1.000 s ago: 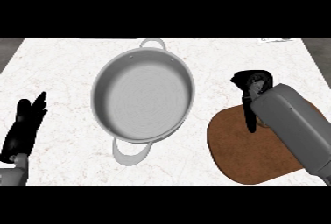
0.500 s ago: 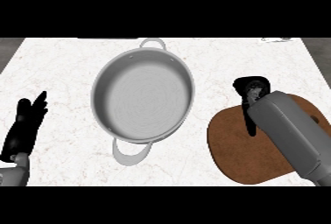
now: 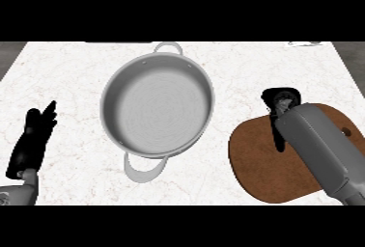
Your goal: Pick the pear from the cutting board and place it in the pot
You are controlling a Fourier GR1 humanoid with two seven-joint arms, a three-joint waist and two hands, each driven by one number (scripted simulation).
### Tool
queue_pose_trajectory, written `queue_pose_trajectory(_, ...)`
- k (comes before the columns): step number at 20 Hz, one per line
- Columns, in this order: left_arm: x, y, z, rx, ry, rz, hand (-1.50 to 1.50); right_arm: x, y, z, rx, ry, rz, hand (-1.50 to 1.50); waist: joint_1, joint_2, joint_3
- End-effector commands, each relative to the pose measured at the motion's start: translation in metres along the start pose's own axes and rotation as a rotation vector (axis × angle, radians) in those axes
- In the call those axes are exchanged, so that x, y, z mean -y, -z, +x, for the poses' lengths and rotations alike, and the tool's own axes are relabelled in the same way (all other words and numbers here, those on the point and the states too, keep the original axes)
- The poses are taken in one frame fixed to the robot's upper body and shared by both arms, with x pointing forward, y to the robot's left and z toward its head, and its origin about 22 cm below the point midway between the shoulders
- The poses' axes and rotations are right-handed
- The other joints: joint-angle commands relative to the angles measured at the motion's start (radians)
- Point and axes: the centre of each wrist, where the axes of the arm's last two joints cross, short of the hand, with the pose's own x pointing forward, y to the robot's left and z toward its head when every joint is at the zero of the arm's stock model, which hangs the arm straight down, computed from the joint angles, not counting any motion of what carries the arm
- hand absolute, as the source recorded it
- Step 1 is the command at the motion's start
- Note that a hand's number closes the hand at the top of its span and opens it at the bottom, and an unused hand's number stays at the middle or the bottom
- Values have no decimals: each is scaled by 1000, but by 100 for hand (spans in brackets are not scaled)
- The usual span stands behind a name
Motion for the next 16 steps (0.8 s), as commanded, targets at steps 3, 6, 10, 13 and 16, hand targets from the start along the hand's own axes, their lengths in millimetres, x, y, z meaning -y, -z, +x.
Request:
queue_pose_trajectory(3,-12,1,14,14,-1,14,0,-10,9,-1,-18,18,15,-150,-1,-1,0)
queue_pose_trajectory(6,-8,-12,-6,-6,4,12,0,-17,9,5,-17,-7,30,-150,-1,-2,0)
queue_pose_trajectory(10,5,-14,2,24,-1,18,0,-23,33,-25,-26,21,44,-150,2,-1,0)
queue_pose_trajectory(13,-11,5,-3,10,-2,8,0,-25,37,-2,-13,18,54,150,2,1,0)
queue_pose_trajectory(16,-4,3,30,4,-9,2,0,-31,38,10,57,12,-16,150,6,2,1)
